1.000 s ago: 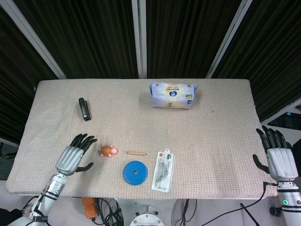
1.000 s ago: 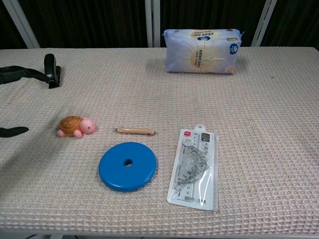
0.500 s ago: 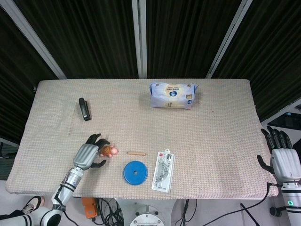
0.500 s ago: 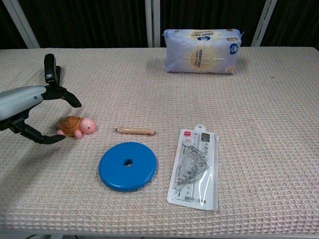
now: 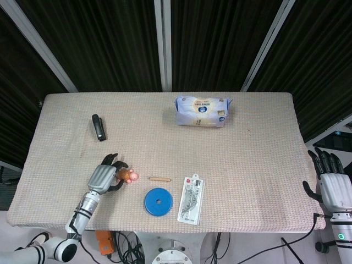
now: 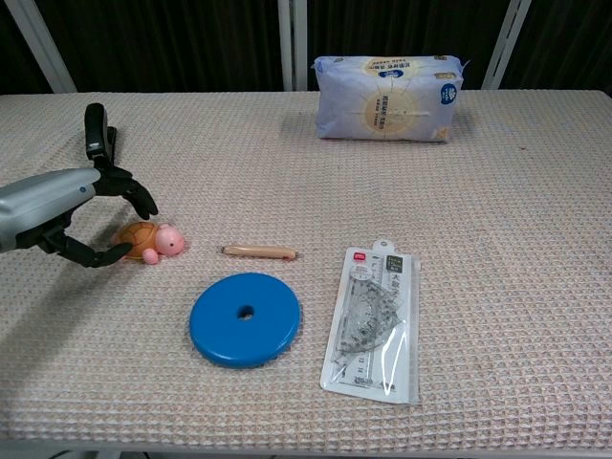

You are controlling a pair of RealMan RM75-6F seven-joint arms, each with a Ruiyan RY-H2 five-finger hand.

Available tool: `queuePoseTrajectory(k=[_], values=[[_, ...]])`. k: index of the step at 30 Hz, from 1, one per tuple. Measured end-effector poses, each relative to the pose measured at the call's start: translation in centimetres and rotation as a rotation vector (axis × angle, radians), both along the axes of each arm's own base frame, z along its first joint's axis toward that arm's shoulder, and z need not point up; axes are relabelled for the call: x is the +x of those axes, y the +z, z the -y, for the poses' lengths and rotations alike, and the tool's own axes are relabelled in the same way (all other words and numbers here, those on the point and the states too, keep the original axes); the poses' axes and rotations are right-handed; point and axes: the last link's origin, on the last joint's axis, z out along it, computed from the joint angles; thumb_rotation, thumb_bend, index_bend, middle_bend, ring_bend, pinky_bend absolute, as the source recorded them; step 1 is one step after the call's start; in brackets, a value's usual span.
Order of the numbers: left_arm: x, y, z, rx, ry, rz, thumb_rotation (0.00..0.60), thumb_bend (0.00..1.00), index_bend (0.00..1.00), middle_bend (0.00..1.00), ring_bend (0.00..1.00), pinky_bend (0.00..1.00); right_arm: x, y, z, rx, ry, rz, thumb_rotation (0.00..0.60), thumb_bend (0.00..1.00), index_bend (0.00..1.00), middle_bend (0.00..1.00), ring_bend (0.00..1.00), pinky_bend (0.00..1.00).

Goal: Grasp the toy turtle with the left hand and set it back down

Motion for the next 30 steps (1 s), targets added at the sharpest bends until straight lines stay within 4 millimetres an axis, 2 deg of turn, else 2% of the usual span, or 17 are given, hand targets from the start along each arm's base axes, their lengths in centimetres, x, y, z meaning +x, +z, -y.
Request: queuePoseTrajectory(k=[6,9,12,13,16,21,23,25,26,29,30], values=[[0.1,-0.5,-0.1,-0.004,-0.012,0.001,0.6,0.41,0.38,0.37,0.02,0.01,-0.1,0.0,0.0,-0.002,-0.003,-0.001,0.6,0.26,0.0,0.0,0.0,0.0],[0.1,-0.6,-0.3,0.012,-0.019,-0.003,0.6,0.41,0.48,0.47,0.09,0.03,-0.1,0.0,0.0,-0.002,-0.004,-0.002,0.6,0.26,0.0,0.0,0.0,0.0],[0.0,-0.7,-0.5,0.043,-0.027,-0.012,0.6,0.41,0.62,0.6,0.2,0.06,-0.1,0.1,0.0,-0.003,-0.005,-0.001,0.6,0.26,0.0,0.0,0.0,0.0],[0.0,-0.7,-0.6,0.055,-0.031,-0.015,0.6,0.41,0.63,0.6,0.21,0.06,-0.1,0.1,0.0,-0.003,-0.006,-0.001,0.6,0.26,0.0,0.0,0.0,0.0],[-0.1,-0.8,-0.8,0.09,-0.043,-0.026,0.6,0.41,0.73,0.71,0.32,0.09,-0.1,0.0,0.0,-0.001,-0.005,-0.001,0.6,0.26,0.0,0.0,0.0,0.0],[-0.7,-1.1,-0.9,0.116,-0.064,-0.063,0.6,0.41,0.77,0.75,0.38,0.11,-0.1,0.0,-0.1,0.0,-0.002,-0.001,0.6,0.26,0.0,0.0,0.0,0.0],[-0.8,-1.2,-0.9,0.116,-0.07,-0.075,0.6,0.41,0.75,0.73,0.37,0.11,-0.1,0.0,-0.1,-0.001,-0.002,-0.001,0.6,0.26,0.0,0.0,0.0,0.0],[-0.9,-1.2,-0.8,0.11,-0.071,-0.082,0.6,0.39,0.65,0.62,0.3,0.09,0.0,0.1,-0.1,-0.004,-0.001,-0.002,0.6,0.26,0.0,0.0,0.0,0.0],[-1.0,-1.2,-0.8,0.101,-0.069,-0.087,0.6,0.38,0.56,0.51,0.24,0.08,0.0,0.1,-0.1,-0.005,-0.001,-0.002,0.6,0.26,0.0,0.0,0.0,0.0],[-1.2,-1.1,-0.7,0.075,-0.059,-0.093,0.6,0.34,0.37,0.31,0.13,0.06,0.0,0.1,-0.1,-0.004,0.001,-0.001,0.6,0.25,0.0,0.0,0.0,0.0],[-1.2,-0.9,-0.7,0.069,-0.056,-0.091,0.6,0.33,0.34,0.28,0.11,0.05,0.0,0.1,-0.1,-0.001,0.001,-0.001,0.6,0.25,0.0,0.0,0.0,0.0]])
